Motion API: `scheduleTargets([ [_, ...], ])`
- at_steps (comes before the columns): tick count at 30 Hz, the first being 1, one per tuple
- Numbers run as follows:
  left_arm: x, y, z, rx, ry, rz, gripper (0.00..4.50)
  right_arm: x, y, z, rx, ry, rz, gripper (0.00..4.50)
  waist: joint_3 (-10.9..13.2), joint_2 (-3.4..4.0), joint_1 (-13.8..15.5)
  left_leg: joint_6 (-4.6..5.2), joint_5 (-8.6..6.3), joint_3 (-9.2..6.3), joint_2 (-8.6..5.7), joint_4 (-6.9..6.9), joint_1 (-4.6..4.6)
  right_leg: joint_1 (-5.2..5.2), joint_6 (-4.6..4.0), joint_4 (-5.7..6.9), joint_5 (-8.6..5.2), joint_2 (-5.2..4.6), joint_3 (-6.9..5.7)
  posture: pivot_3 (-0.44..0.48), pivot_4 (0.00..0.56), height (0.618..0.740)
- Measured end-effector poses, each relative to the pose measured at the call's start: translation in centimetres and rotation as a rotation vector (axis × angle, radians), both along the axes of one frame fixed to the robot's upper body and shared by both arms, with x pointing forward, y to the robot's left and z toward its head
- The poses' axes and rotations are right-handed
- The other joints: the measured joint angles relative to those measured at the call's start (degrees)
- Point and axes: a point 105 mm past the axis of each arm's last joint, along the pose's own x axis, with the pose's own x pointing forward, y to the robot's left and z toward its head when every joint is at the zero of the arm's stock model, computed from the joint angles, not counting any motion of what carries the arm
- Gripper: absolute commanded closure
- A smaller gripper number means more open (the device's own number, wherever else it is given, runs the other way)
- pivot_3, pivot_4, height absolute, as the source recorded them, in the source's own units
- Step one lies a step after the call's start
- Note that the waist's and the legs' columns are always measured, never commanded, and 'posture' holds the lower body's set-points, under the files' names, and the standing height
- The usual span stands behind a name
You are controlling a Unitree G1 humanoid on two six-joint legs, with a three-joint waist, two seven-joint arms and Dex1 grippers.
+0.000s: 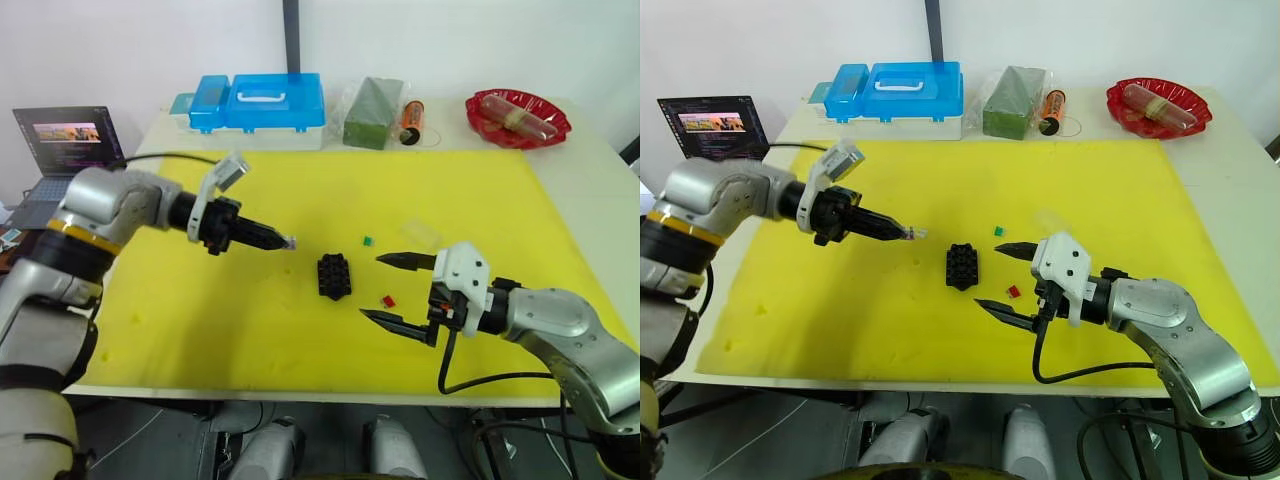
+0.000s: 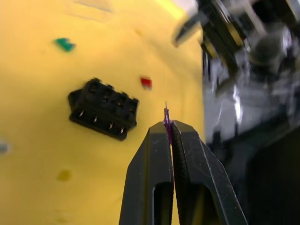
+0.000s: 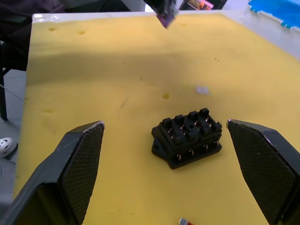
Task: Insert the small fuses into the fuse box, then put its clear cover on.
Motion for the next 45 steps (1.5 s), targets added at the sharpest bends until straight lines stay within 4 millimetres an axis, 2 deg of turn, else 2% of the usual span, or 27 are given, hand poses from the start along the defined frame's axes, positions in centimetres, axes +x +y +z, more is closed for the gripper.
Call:
scheduleTargets([
  [2, 0.2, -0.2, -0.5, 0.097, -0.109, -0.097, 4.48, 0.1, 0.1, 0.0, 0.009, -0.003, -0.007, 0.0, 0.09, -0.1, -0.01, 0.0, 0.0, 0.02, 0.1, -0.02, -0.01, 0.0, 0.11, -0.08, 0.06, 0.06, 0.0, 0.0, 0.15, 0.74],
  [5, 0.2, -0.1, -1.1, 0.256, -0.18, -0.212, 4.48, 0.1, 0.1, 0.0, 0.014, -0.008, -0.022, 0.0, 0.27, -0.26, -0.13, 0.0, 0.0, 0.02, 0.35, 0.0, -0.1, 0.01, 0.27, -0.28, 0.16, 0.32, 0.05, 0.0, 0.15, 0.74],
  [8, 0.0, -0.2, -0.2, 0.379, -0.267, -0.341, 4.48, -0.1, 0.3, 0.0, 0.019, -0.011, -0.027, 0.0, 0.38, -0.33, -0.08, 0.0, 0.0, -0.01, 0.39, -0.02, -0.11, 0.01, 0.29, -0.33, 0.17, 0.4, 0.07, 0.0, 0.15, 0.74],
  [10, 0.5, 0.2, 0.1, 0.518, -0.393, -0.479, 4.48, -0.2, 0.4, 0.0, 0.022, -0.013, -0.027, 0.0, 0.41, -0.36, -0.01, -0.01, 0.0, 0.04, 0.39, -0.03, -0.07, 0.06, 0.34, -0.39, 0.2, 0.41, 0.08, 0.0, 0.15, 0.74],
  [13, 2.2, 1.3, -0.7, 0.764, -0.606, -0.778, 4.48, -0.2, 0.7, -0.1, 0.039, -0.015, -0.036, 0.0, 0.42, -0.36, 0.22, -0.01, 0.0, 0.04, 0.42, 0.04, -0.02, 0.18, 0.39, -0.47, 0.24, 0.53, 0.04, 0.0, 0.15, 0.74],
  [16, 2.6, 1.9, -1.9, 0.877, -0.68, -1.051, 4.48, -0.2, 0.9, 0.0, 0.04, -0.024, -0.04, 0.0, 0.5, -0.47, 0.06, -0.01, 0.0, 0.03, 0.44, 0.08, -0.08, 0.14, 0.42, -0.49, 0.27, 0.55, 0.04, 0.0, 0.15, 0.74],
  [21, 3.3, 2.7, -0.9, 1.009, -0.775, -1.357, 4.48, -0.1, 0.9, 0.0, 0.036, -0.024, -0.053, 0.0, 0.61, -0.64, -0.1, -0.01, 0.0, 0.04, 0.48, 0.06, -0.09, 0.1, 0.43, -0.51, 0.27, 0.55, 0.05, 0.0, 0.15, 0.74],
  [23, 3.2, 3.0, -1.0, 1.026, -0.784, -1.452, 4.48, 0.0, 1.0, 0.2, 0.035, -0.03, -0.051, 0.0, 0.61, -0.64, -0.07, -0.01, 0.0, 0.04, 0.5, 0.07, -0.08, 0.13, 0.43, -0.51, 0.27, 0.56, 0.05, 0.0, 0.15, 0.74],
  [29, 2.8, 2.2, -3.6, 0.978, -0.771, -1.63, 4.48, 0.1, 1.1, 0.6, 0.031, -0.041, -0.053, 0.0, 0.65, -0.71, 0.07, 0.0, 0.0, -0.01, 0.49, 0.16, -0.12, 0.16, 0.5, -0.52, 0.31, 0.58, 0.05, 0.0, 0.15, 0.74],
  [35, 2.4, 0.3, -3.8, 0.909, -0.85, -1.704, 4.48, 0.1, 1.1, 0.4, 0.031, -0.026, -0.054, 0.0, 0.65, -0.72, -0.06, 0.0, 0.0, -0.01, 0.49, 0.15, -0.12, 0.16, 0.5, -0.51, 0.31, 0.57, 0.06, 0.0, 0.15, 0.74],
  [39, 1.9, -0.9, -4.6, 0.855, -0.882, -1.754, 4.48, -0.1, 1.2, 0.5, 0.029, -0.026, -0.051, 0.0, 0.65, -0.72, -0.03, 0.0, 0.0, -0.01, 0.49, 0.16, -0.11, 0.17, 0.5, -0.5, 0.31, 0.58, 0.06, 0.0, 0.15, 0.74],
  [45, 1.5, -1.1, -5.2, 0.831, -0.879, -1.796, 4.48, -0.2, 1.0, 0.1, 0.029, -0.012, -0.062, 0.0, 0.64, -0.71, -0.08, 0.0, 0.0, 0.0, 0.49, 0.15, -0.09, 0.17, 0.5, -0.5, 0.31, 0.58, 0.06, 0.0, 0.15, 0.74],
])
